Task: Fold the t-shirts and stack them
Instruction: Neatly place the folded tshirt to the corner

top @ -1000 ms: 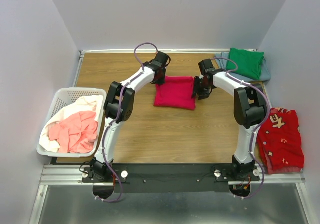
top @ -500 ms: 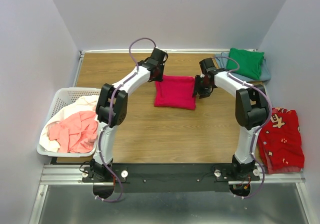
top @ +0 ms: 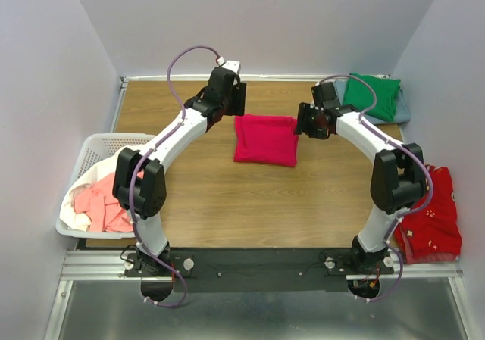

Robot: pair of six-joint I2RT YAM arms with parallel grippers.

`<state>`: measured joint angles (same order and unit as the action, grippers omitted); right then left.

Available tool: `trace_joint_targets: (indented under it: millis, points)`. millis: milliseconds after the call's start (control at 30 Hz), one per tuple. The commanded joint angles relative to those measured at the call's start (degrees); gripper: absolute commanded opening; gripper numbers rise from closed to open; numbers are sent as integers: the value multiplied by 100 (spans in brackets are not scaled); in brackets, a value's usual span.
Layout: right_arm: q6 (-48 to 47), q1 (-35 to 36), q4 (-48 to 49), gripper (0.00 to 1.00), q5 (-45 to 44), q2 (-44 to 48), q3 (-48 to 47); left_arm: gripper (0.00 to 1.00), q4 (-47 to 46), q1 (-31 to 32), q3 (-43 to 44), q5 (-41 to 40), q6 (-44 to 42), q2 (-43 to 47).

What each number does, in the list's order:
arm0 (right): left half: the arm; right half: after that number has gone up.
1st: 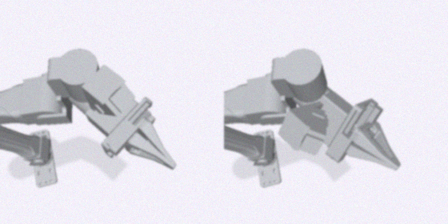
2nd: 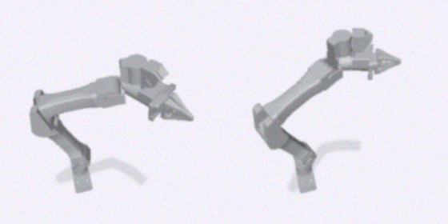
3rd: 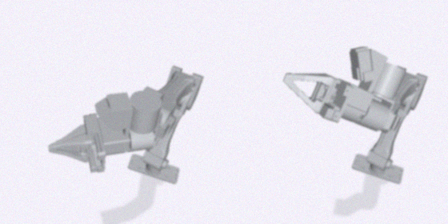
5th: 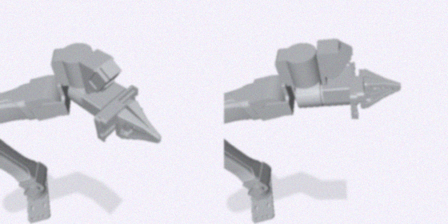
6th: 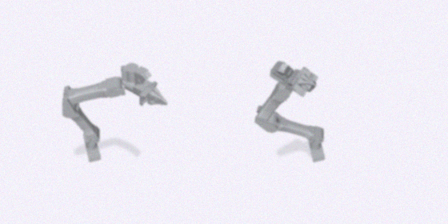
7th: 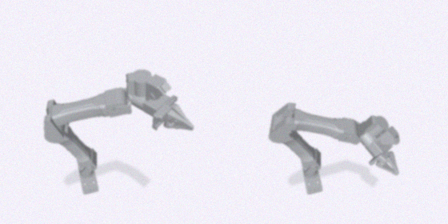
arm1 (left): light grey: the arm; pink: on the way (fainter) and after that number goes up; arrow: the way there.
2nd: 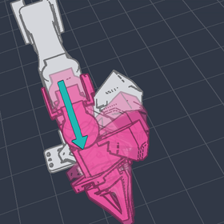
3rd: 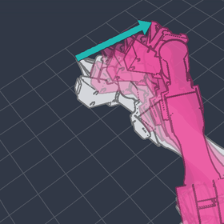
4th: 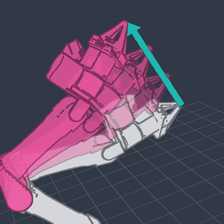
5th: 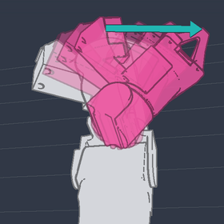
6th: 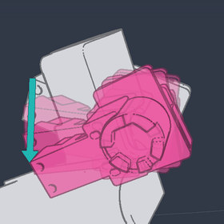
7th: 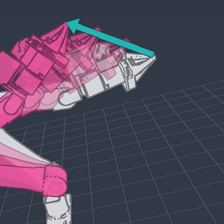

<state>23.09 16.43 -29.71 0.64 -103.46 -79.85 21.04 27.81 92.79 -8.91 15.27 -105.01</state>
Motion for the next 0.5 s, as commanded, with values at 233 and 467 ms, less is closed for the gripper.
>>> trace_joint_targets:
  millis: [233,467]
  points:
    - [64,-60,1098,77,233,-95,690,75,-592,-144,-921,-296,29,1132]
    - [248,-218,1626,77,770,-429,919,75,-495,-285,-956,-68,108,1325]
